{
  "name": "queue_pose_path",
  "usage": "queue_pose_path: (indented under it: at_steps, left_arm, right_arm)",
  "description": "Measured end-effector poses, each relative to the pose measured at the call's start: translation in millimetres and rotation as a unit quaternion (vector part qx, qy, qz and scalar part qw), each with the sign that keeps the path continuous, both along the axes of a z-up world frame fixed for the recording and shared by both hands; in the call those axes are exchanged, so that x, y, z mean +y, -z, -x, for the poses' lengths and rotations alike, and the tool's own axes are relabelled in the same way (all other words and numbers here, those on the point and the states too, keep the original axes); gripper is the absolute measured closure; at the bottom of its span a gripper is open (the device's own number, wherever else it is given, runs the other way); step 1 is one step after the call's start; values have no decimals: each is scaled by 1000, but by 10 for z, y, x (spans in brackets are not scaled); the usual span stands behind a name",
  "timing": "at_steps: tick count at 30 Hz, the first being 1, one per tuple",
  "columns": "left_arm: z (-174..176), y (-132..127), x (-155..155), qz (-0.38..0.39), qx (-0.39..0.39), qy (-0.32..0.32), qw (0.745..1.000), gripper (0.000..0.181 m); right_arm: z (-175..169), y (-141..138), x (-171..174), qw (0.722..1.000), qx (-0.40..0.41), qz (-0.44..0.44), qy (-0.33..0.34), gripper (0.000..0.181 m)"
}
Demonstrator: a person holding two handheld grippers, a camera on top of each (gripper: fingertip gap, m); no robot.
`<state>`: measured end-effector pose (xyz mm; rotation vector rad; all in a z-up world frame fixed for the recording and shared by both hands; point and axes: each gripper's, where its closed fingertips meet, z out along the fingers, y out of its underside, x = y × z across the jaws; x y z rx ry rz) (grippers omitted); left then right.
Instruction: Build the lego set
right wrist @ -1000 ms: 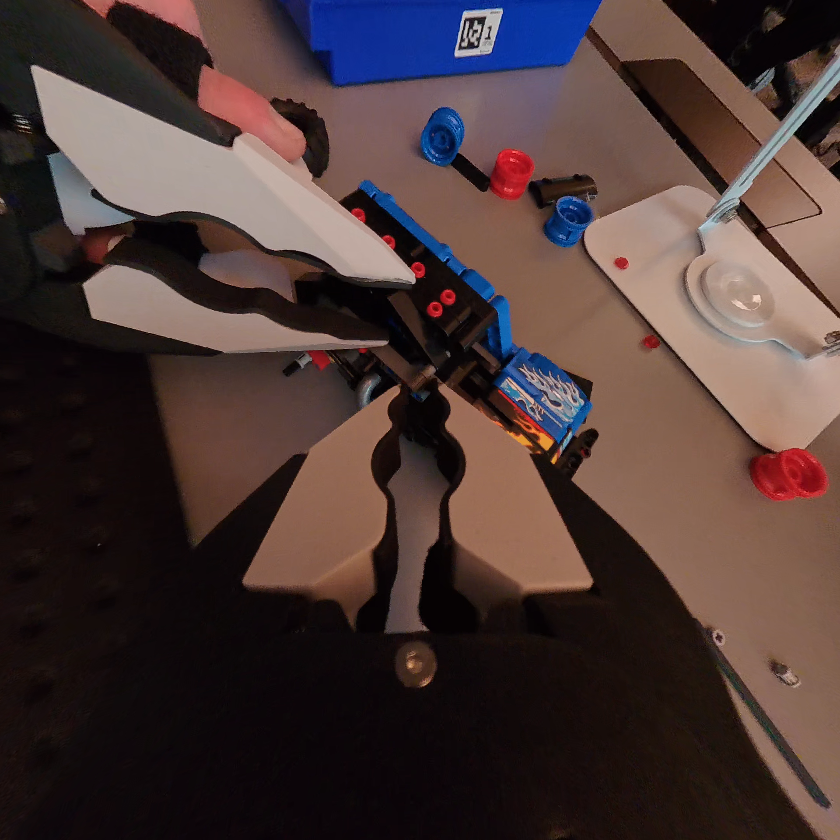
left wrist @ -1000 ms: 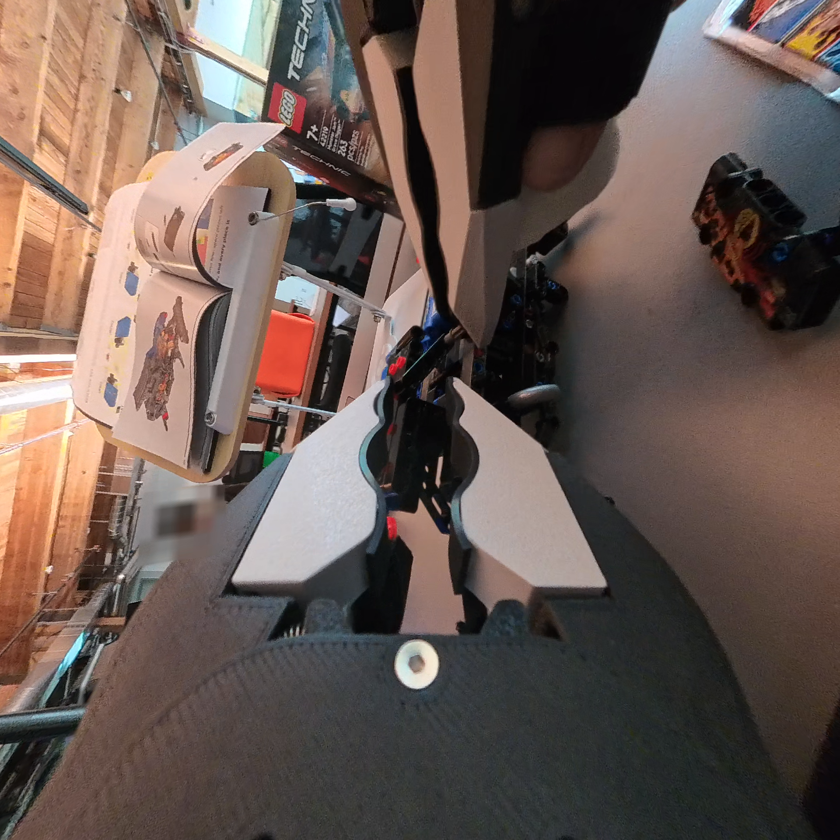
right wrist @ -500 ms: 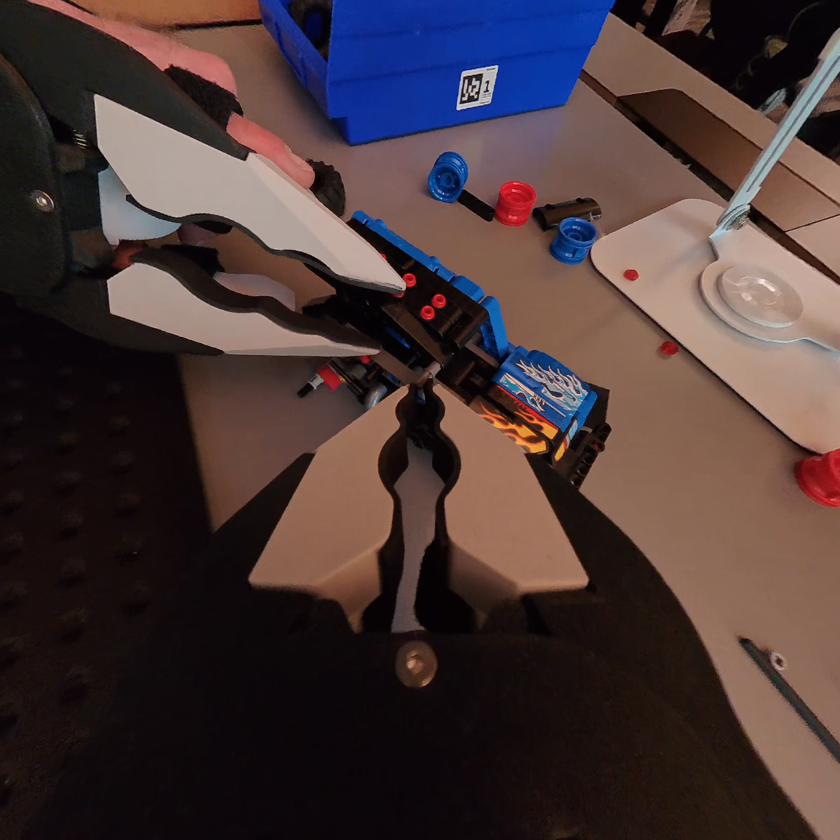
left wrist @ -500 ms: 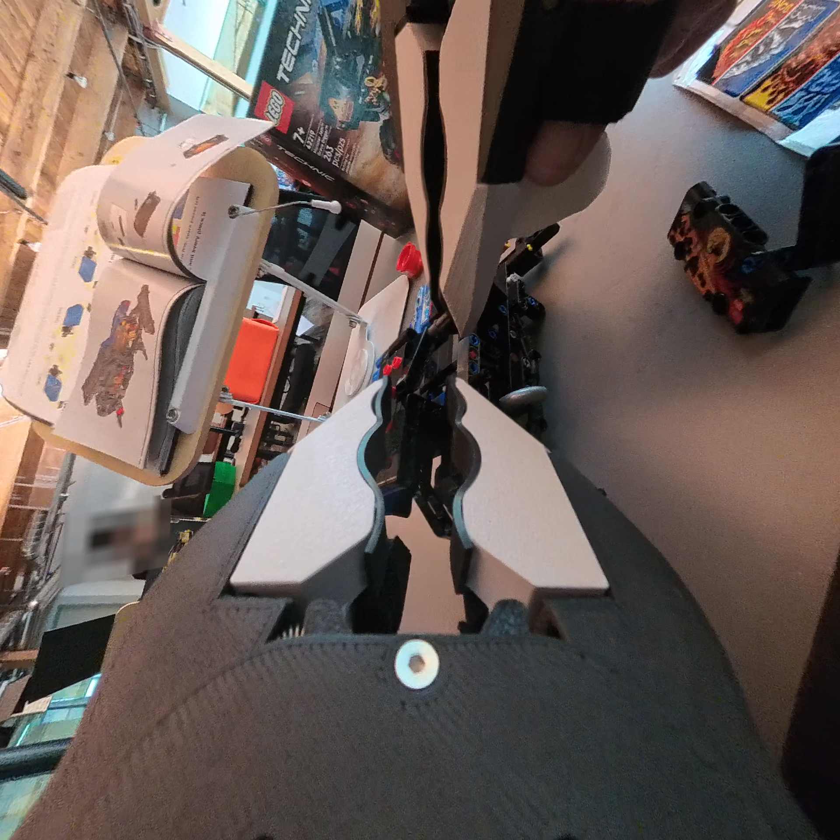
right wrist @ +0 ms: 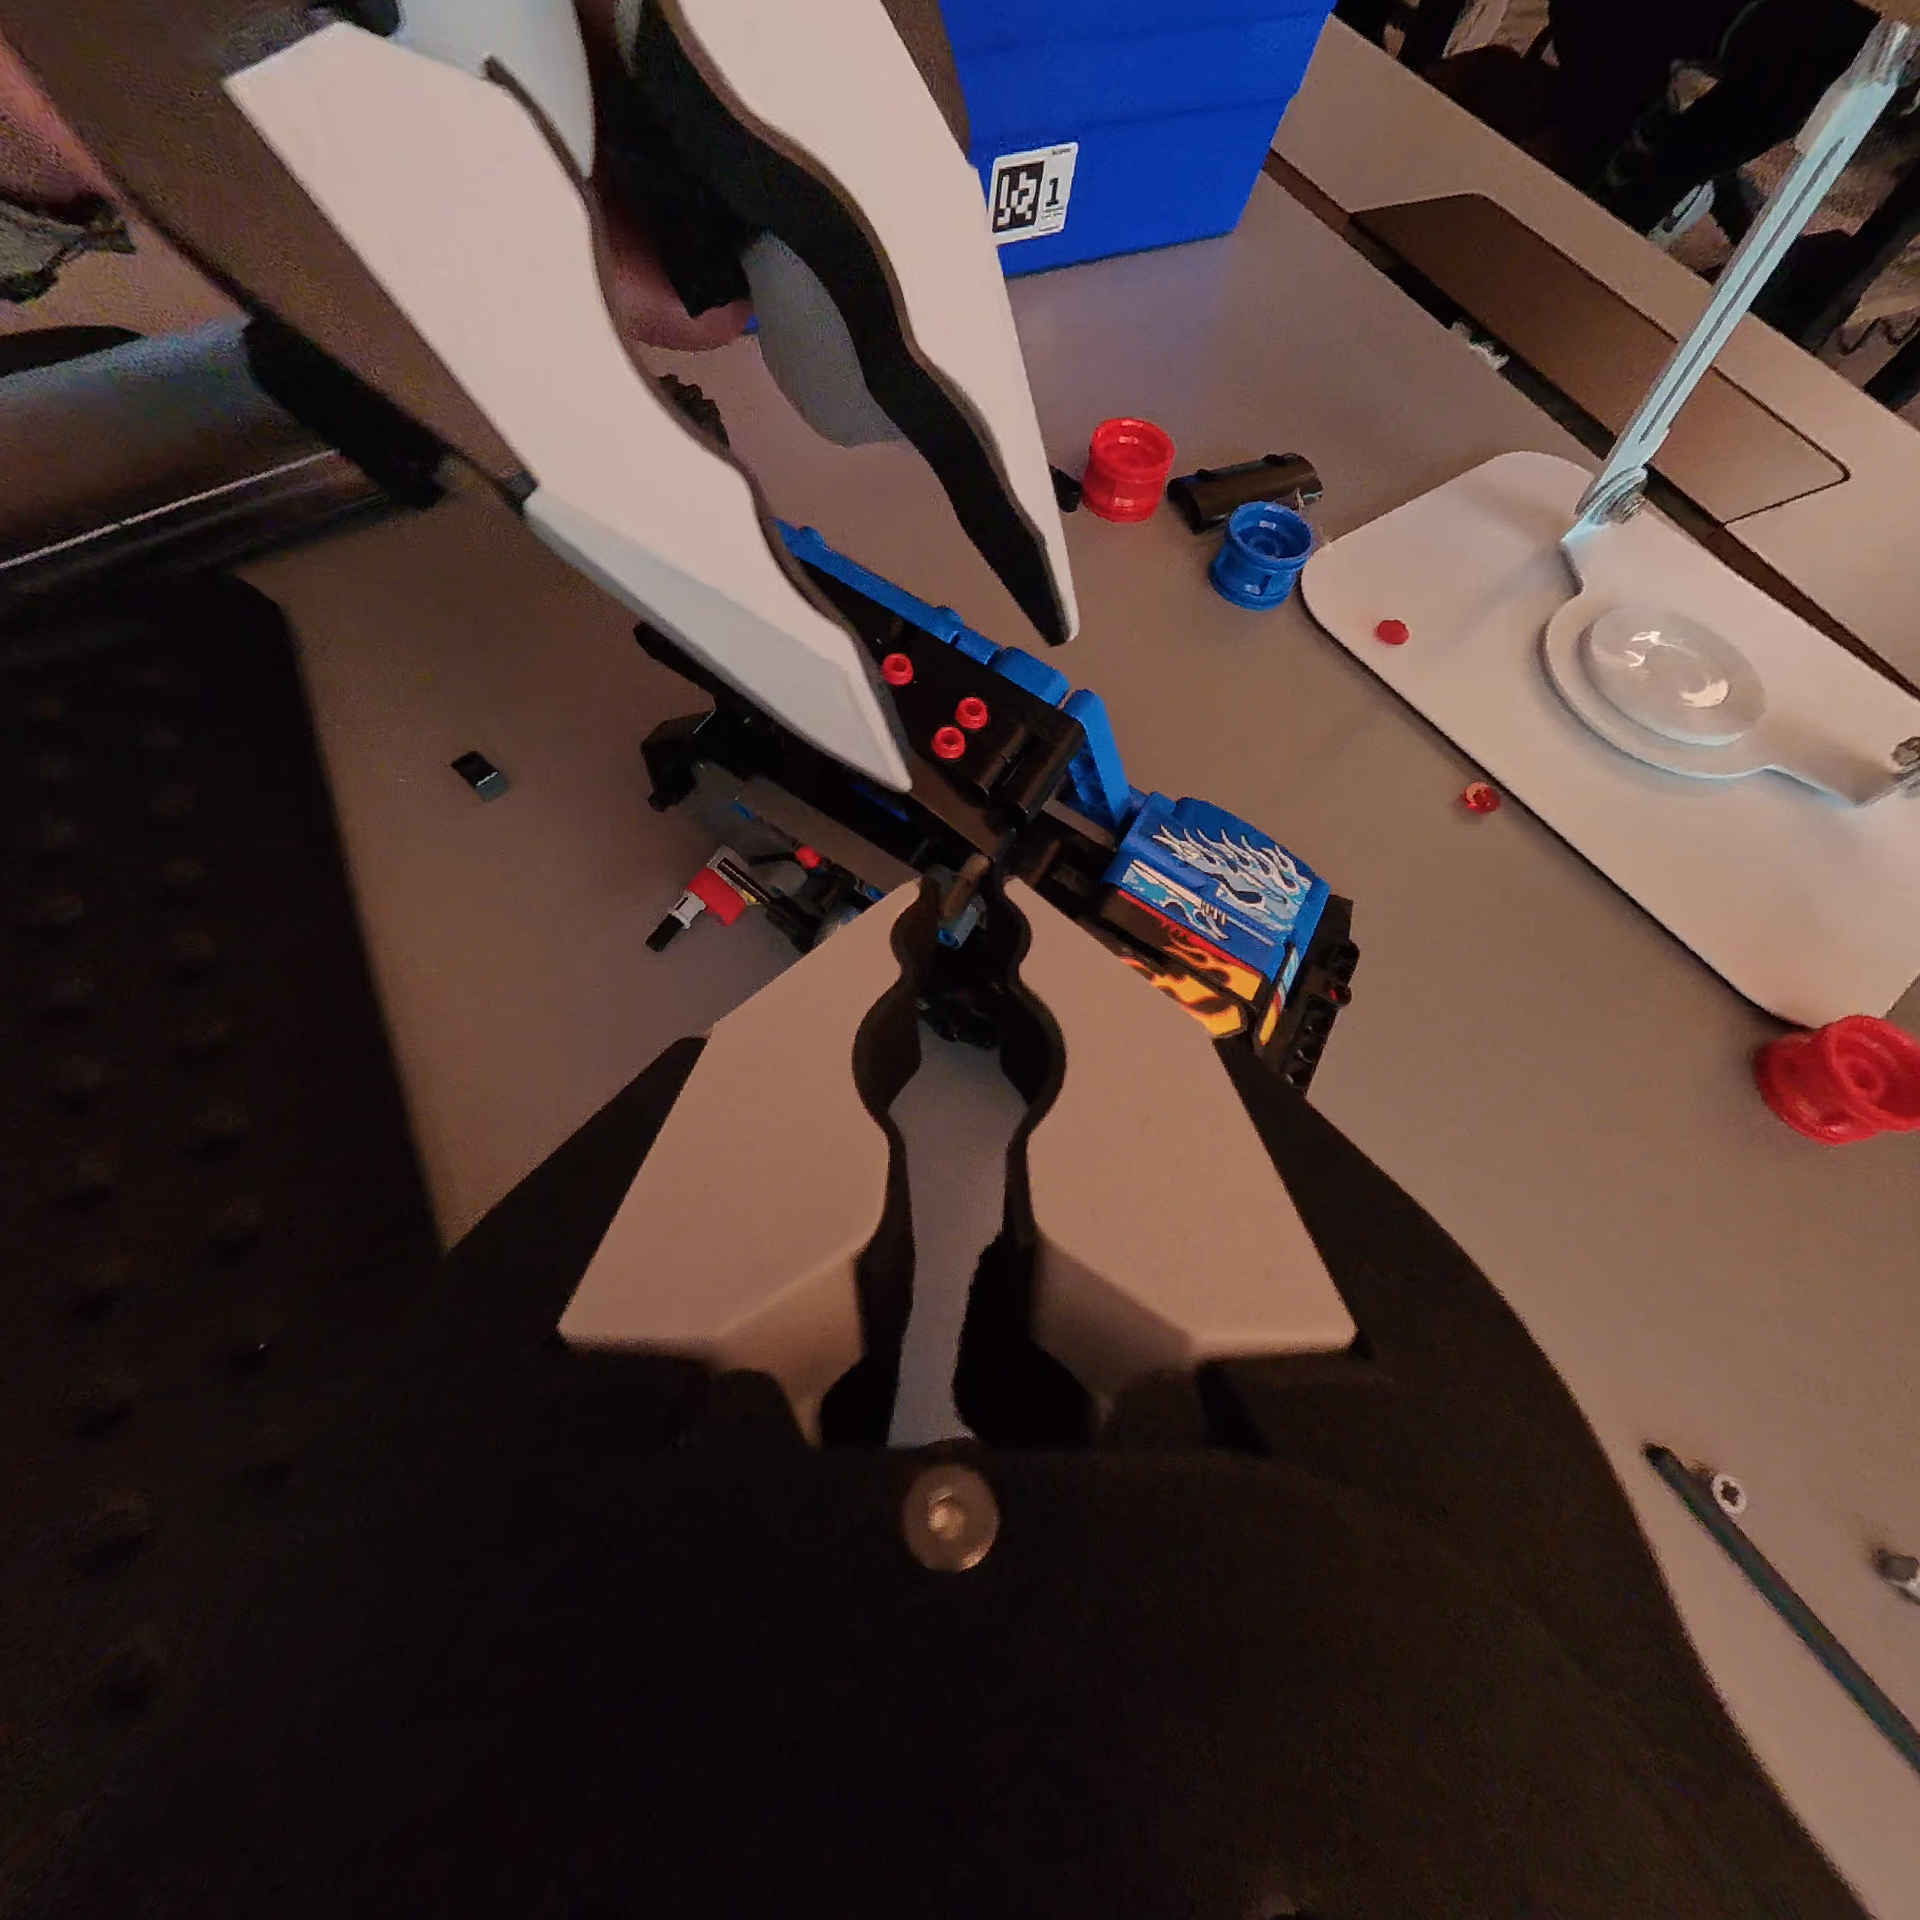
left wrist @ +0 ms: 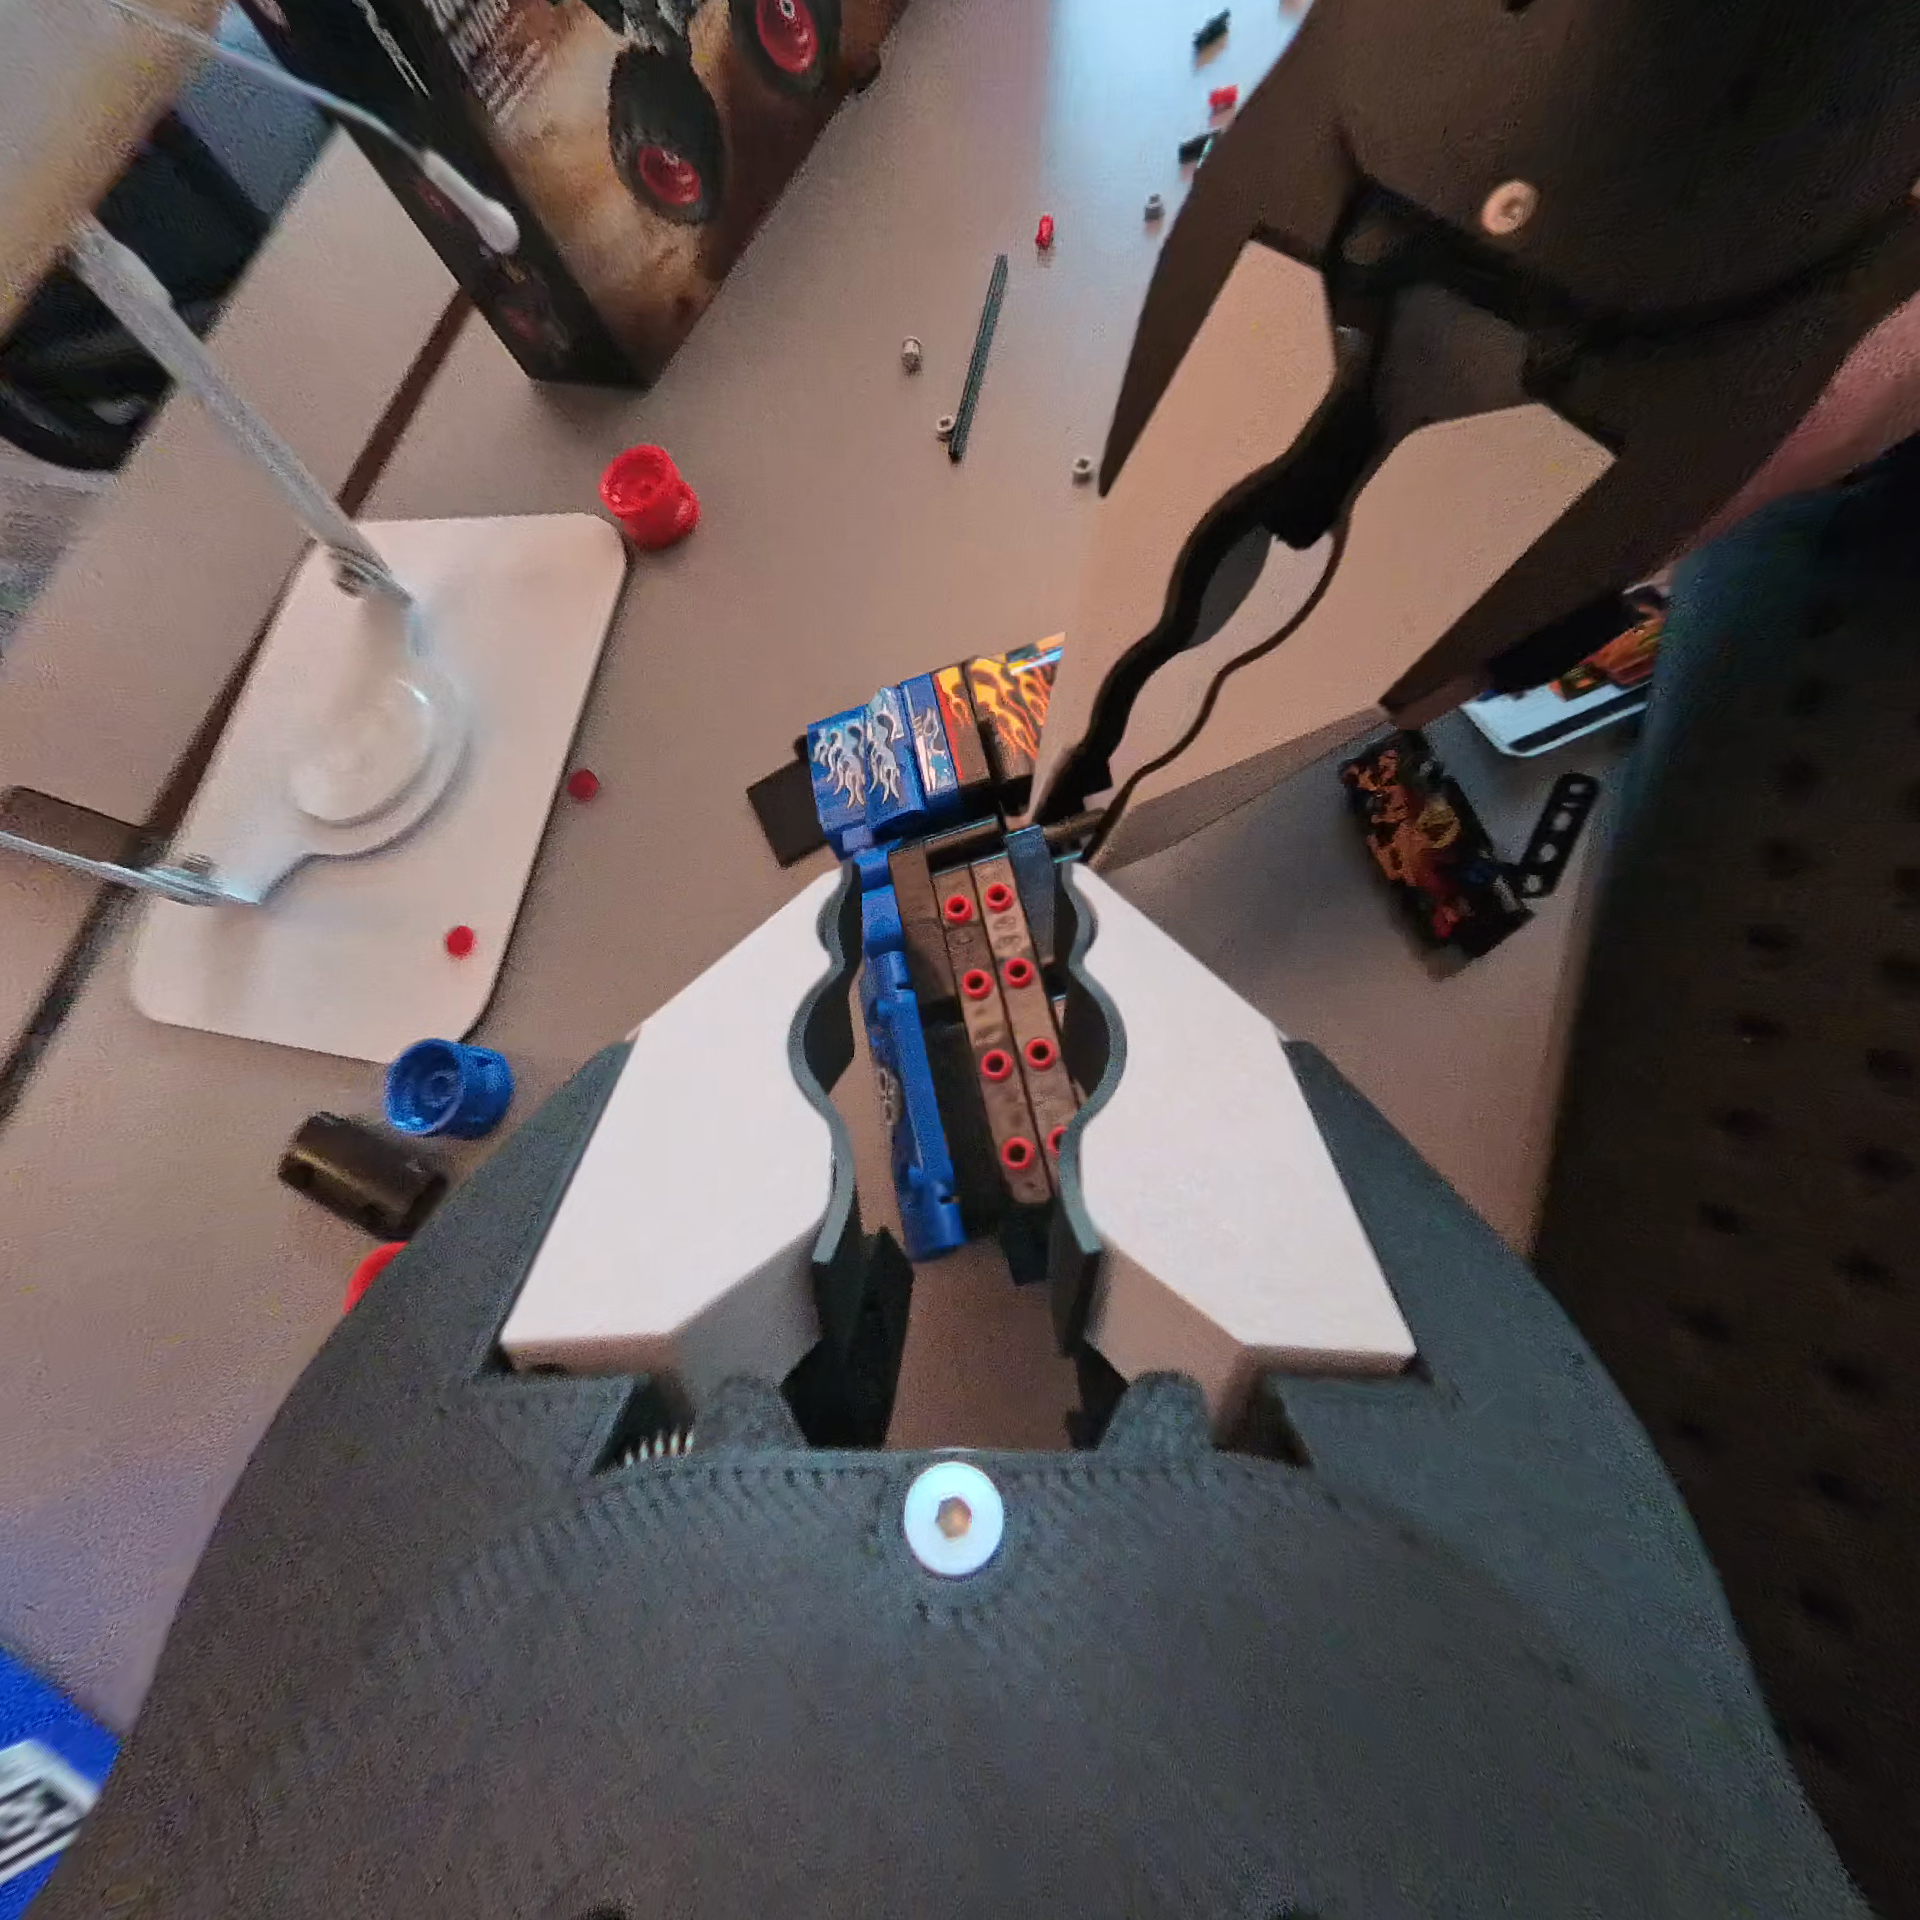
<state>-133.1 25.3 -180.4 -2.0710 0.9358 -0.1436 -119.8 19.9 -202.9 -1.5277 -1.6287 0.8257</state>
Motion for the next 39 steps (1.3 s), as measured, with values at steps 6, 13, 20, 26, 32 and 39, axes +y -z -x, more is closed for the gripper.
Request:
queue_pose_path:
  at_steps: [6, 13, 20, 26, 32, 39]
  left_arm:
    - [-24, 39, -12, 52, -69, 1, 996, 158]
    - [-140, 4, 78, 63, -48, 62, 995, 159]
    - [-332, 131, 96, 181, -156, 133, 962, 171]
    - [-347, 113, 105, 188, -250, 131, 941, 174]
    - [-358, 105, 102, 167, -296, 118, 933, 175]
    - [-362, 106, 102, 156, -301, 118, 934, 175]
  right_arm:
    - [-46, -10, 21, 1000, 11, 7, 2, 178]
    - [-117, 1, 81, 999, 1, -24, -34, 179]
    - [-156, 11, 105, 996, 3, -57, -72, 179]
    - [-182, 1, 117, 996, 9, -53, -70, 180]
    - [-212, -16, 134, 978, -2, -200, -56, 181]
    - [-231, -28, 105, 996, 21, -61, -55, 181]
